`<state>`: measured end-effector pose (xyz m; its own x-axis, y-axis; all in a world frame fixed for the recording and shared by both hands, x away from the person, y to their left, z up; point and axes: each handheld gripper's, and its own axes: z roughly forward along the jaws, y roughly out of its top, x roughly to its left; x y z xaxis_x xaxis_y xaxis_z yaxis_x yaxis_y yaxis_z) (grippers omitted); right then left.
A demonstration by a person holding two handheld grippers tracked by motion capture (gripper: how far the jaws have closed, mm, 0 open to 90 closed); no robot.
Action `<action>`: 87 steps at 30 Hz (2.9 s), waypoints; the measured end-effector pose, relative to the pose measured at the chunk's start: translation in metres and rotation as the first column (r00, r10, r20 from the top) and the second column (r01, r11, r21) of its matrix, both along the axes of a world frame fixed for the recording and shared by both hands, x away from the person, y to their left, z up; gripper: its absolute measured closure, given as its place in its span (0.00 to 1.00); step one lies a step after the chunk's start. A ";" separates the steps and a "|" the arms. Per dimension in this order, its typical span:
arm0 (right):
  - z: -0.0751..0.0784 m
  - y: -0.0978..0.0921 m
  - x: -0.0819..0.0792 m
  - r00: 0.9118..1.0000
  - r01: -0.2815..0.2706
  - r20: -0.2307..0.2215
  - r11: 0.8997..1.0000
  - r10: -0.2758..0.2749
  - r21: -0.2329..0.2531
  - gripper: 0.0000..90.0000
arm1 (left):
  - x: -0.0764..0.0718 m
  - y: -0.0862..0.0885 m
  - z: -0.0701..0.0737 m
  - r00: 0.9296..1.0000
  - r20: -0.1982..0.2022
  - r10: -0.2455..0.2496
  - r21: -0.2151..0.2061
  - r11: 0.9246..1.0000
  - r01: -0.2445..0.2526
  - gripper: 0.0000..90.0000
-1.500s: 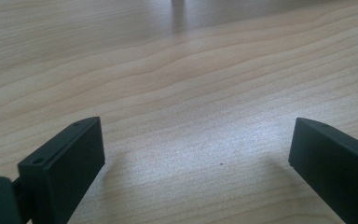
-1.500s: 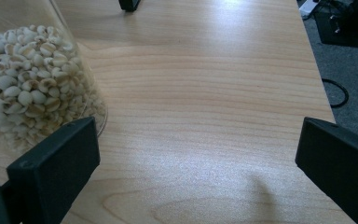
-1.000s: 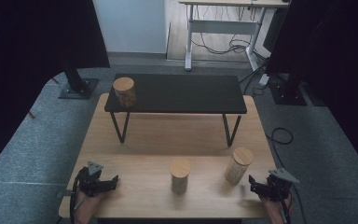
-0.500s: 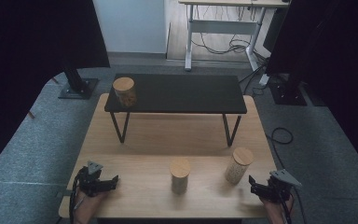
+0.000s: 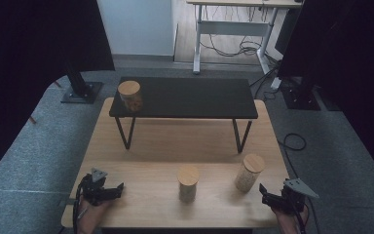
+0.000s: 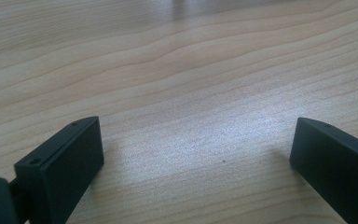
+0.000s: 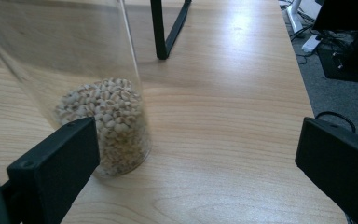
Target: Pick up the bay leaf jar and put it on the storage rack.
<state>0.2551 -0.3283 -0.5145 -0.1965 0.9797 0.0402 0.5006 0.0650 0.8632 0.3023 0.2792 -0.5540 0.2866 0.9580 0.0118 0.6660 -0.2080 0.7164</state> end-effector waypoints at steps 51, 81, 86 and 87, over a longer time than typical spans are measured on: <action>0.016 0.045 -0.016 0.987 -0.151 0.049 0.988 0.151 0.007 0.00 | 0.000 0.000 0.000 1.000 0.000 0.003 -0.001 1.000 -0.003 0.03; 0.018 0.071 -0.019 0.973 -0.222 0.062 0.975 0.221 0.011 0.00 | 0.000 0.000 0.000 1.000 0.000 0.004 -0.001 1.000 -0.004 0.03; 0.017 0.076 -0.020 0.971 -0.233 0.062 0.972 0.232 0.009 0.00 | 0.000 0.000 0.000 1.000 0.000 0.004 -0.001 1.000 -0.004 0.03; 0.018 0.076 -0.020 0.970 -0.235 0.062 0.972 0.234 0.009 0.00 | 0.000 0.000 0.000 1.000 0.000 0.004 -0.001 1.000 -0.004 0.03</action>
<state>0.2352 -0.2518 -0.4970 -0.4228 0.9055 0.0370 0.4205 0.1599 0.8931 0.3019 0.2791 -0.5540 0.2830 0.9591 0.0107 0.6666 -0.2047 0.7168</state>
